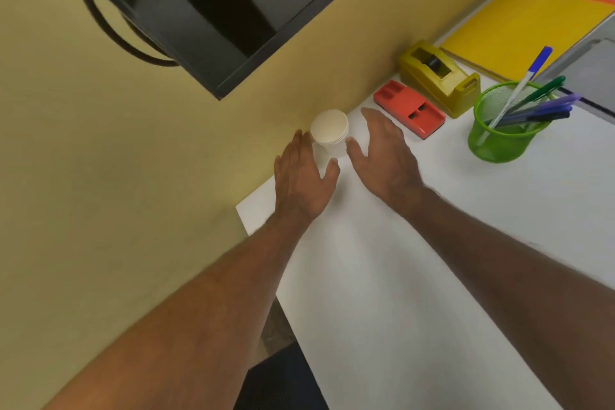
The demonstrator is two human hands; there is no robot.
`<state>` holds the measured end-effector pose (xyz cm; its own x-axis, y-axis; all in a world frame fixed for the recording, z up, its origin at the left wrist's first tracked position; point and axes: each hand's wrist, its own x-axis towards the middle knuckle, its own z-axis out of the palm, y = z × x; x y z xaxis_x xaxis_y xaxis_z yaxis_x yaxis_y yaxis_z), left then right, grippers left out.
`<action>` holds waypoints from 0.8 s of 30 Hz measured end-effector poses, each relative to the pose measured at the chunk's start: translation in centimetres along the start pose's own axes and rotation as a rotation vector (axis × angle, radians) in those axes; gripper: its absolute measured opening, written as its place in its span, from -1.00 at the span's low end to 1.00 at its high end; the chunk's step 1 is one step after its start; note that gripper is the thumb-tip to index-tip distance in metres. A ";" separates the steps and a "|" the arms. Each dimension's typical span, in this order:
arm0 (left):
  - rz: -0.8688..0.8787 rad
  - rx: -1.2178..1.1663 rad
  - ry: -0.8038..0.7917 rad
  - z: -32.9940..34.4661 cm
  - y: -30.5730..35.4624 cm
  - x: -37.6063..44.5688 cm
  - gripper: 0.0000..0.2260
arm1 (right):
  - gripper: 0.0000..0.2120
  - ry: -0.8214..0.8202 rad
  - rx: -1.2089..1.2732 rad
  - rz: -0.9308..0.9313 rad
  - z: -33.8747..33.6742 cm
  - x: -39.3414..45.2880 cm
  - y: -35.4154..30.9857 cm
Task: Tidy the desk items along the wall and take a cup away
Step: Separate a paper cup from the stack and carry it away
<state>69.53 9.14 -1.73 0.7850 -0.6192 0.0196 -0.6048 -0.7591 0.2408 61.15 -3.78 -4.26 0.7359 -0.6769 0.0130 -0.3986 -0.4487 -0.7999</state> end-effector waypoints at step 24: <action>-0.227 -0.673 -0.031 1.1 2.8 -1.1 -0.36 | -0.55 -0.081 0.457 0.196 -0.9 -4.2 0.0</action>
<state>66.84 7.42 -2.10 0.8717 -0.4733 -0.1272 -0.2046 -0.5872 0.7832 57.61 -1.45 -3.79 0.7186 -0.6673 -0.1959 -0.2664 -0.0039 -0.9638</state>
